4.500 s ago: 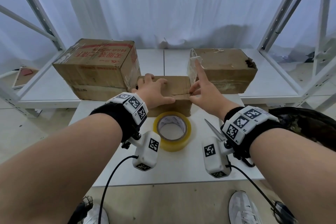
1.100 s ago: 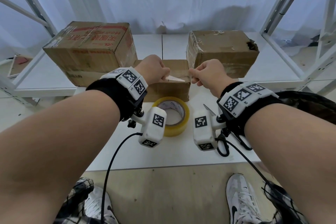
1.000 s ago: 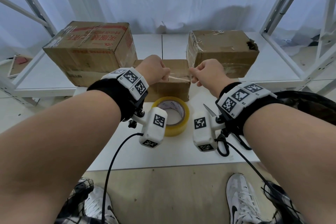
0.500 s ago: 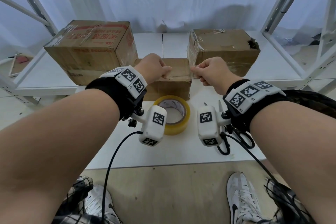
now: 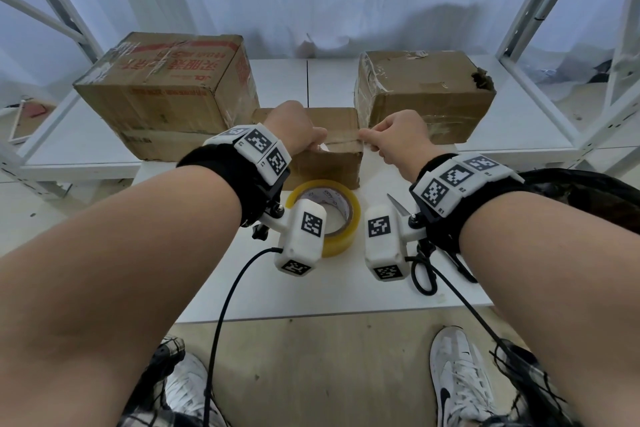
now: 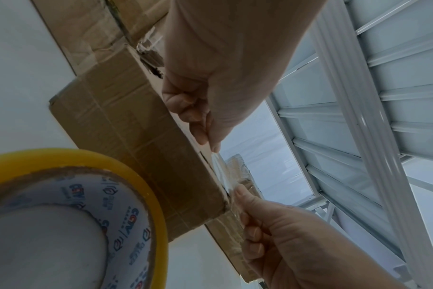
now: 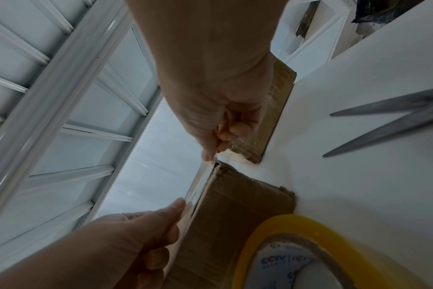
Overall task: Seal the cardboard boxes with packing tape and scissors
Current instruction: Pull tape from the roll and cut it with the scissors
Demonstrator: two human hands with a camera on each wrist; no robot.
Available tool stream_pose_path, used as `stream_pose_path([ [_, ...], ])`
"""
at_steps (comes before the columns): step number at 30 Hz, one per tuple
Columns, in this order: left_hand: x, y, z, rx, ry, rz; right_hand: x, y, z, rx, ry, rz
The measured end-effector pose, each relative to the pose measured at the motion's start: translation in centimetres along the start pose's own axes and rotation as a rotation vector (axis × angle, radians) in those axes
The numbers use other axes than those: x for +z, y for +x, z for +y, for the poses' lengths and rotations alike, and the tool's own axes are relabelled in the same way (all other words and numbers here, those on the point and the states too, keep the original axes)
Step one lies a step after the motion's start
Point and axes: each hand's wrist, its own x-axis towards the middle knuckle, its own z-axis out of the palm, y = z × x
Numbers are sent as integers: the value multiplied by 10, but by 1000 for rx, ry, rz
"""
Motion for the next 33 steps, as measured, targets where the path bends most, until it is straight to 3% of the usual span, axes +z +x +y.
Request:
stream_pose_path([
  [33,7,7,-4,15,41,29,7,-2,0,-18,-36,53],
])
